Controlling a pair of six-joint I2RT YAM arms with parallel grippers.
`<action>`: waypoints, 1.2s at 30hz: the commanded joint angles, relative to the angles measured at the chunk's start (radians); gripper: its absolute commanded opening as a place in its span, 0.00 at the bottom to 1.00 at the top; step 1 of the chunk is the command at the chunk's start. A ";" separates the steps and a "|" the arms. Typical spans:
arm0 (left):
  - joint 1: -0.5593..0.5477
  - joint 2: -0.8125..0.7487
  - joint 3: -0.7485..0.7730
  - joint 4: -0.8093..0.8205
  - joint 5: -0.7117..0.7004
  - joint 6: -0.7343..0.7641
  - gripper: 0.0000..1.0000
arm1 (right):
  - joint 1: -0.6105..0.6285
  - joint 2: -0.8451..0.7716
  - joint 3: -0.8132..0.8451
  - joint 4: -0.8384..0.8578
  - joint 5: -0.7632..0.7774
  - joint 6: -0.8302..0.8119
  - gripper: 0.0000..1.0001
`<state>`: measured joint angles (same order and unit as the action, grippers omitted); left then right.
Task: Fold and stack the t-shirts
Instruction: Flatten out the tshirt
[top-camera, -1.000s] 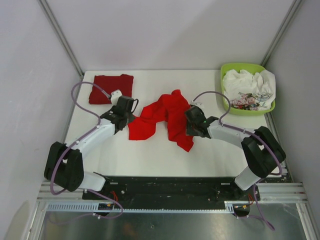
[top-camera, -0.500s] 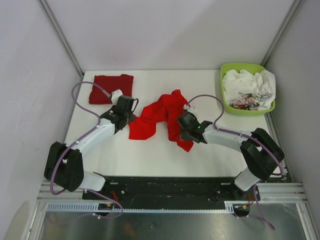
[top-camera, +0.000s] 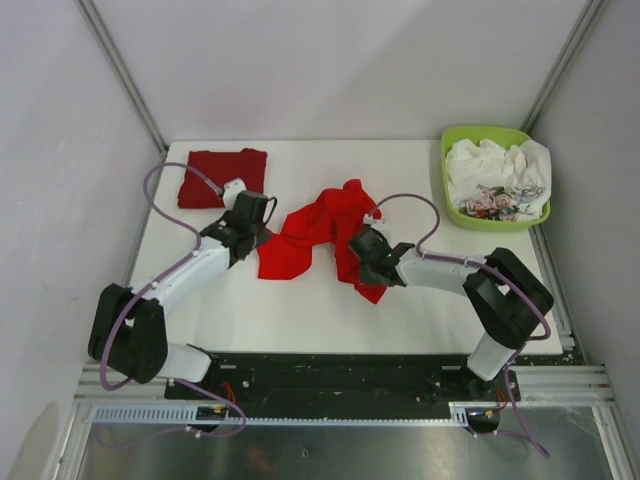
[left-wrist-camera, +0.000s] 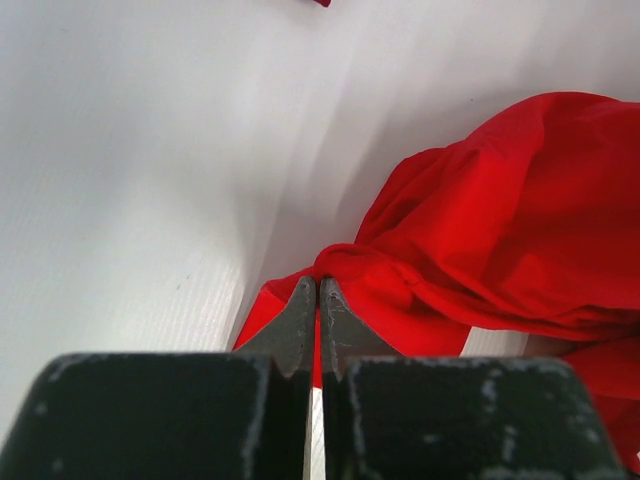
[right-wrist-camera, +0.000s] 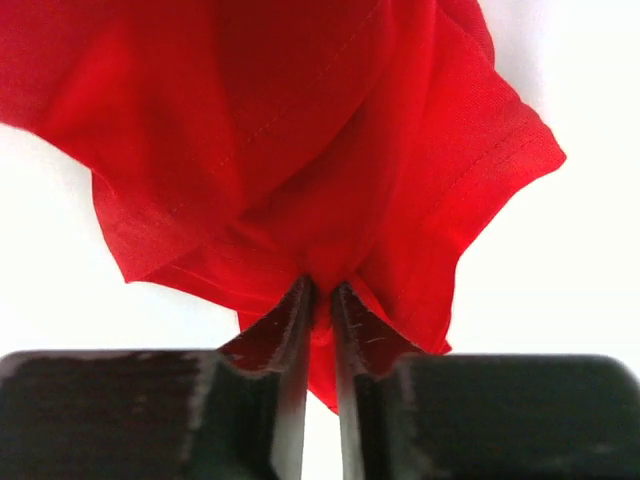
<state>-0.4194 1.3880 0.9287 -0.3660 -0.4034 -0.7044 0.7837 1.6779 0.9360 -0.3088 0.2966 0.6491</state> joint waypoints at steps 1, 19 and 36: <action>0.004 -0.034 0.030 0.004 -0.018 0.038 0.00 | -0.002 -0.051 0.072 -0.058 0.070 0.002 0.09; 0.005 -0.178 0.246 -0.040 -0.262 0.335 0.00 | -0.210 -0.614 0.290 -0.347 0.250 -0.110 0.00; -0.007 0.427 0.702 -0.097 0.281 0.355 0.65 | -0.405 -0.347 0.009 -0.201 -0.041 -0.031 0.11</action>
<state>-0.4164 1.7657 1.5635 -0.4206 -0.2897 -0.3325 0.4500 1.2556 0.9749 -0.6155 0.3405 0.6071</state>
